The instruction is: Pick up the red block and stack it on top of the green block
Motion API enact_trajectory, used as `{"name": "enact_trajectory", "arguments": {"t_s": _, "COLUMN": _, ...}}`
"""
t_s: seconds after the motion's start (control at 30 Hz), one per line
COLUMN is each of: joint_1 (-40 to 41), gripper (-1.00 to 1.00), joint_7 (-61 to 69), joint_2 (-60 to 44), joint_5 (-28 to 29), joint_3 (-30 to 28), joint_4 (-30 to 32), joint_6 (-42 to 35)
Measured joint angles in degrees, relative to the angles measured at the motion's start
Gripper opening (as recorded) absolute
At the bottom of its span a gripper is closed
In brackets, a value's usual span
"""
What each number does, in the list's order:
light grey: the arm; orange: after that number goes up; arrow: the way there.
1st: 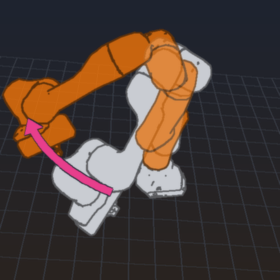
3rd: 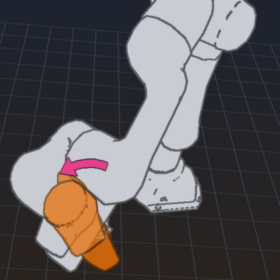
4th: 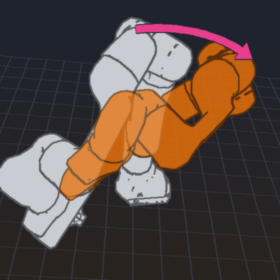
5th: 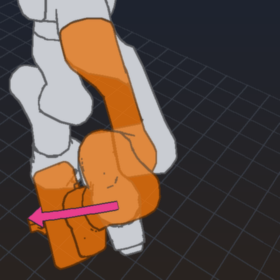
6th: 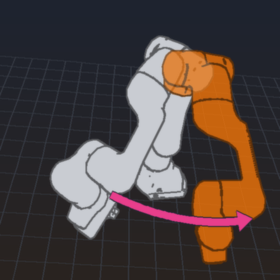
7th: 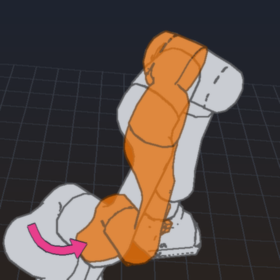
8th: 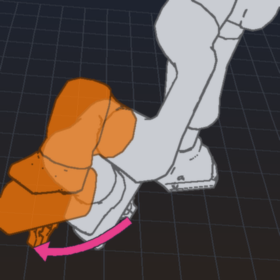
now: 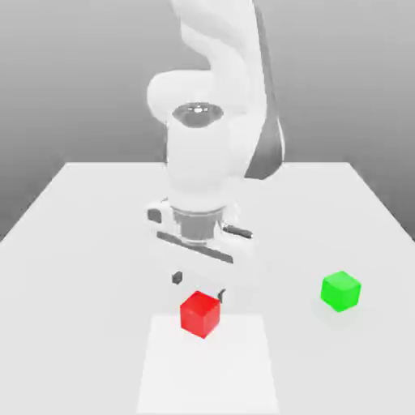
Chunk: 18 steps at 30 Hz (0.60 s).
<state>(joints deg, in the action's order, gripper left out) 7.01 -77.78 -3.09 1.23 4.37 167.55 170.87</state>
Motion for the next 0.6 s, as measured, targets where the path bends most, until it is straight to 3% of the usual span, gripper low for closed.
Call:
{"name": "enact_trajectory", "arguments": {"t_s": 0.07, "joint_1": -1.5, "gripper": 0.00, "joint_7": -1.4, "joint_2": -4.4, "joint_5": 1.7, "joint_3": -1.9, "joint_4": -0.5, "joint_6": 3.7}}
{"name": "enact_trajectory", "arguments": {"t_s": 0.1, "joint_1": -2.1, "gripper": -1.00, "joint_7": -1.9, "joint_2": -6.2, "joint_5": 2.3, "joint_3": -2.6, "joint_4": -0.7, "joint_6": 5.3}}
{"name": "enact_trajectory", "arguments": {"t_s": 0.33, "joint_1": -2.2, "gripper": -1.00, "joint_7": -2.1, "joint_2": -6.5, "joint_5": 2.6, "joint_3": -2.8, "joint_4": -0.7, "joint_6": 5.6}}
{"name": "enact_trajectory", "arguments": {"t_s": 0.6, "joint_1": -2.3, "gripper": -1.00, "joint_7": 1.2, "joint_2": 8.5, "joint_5": -2.1, "joint_3": -1.4, "joint_4": 1.4, "joint_6": -7.3}}
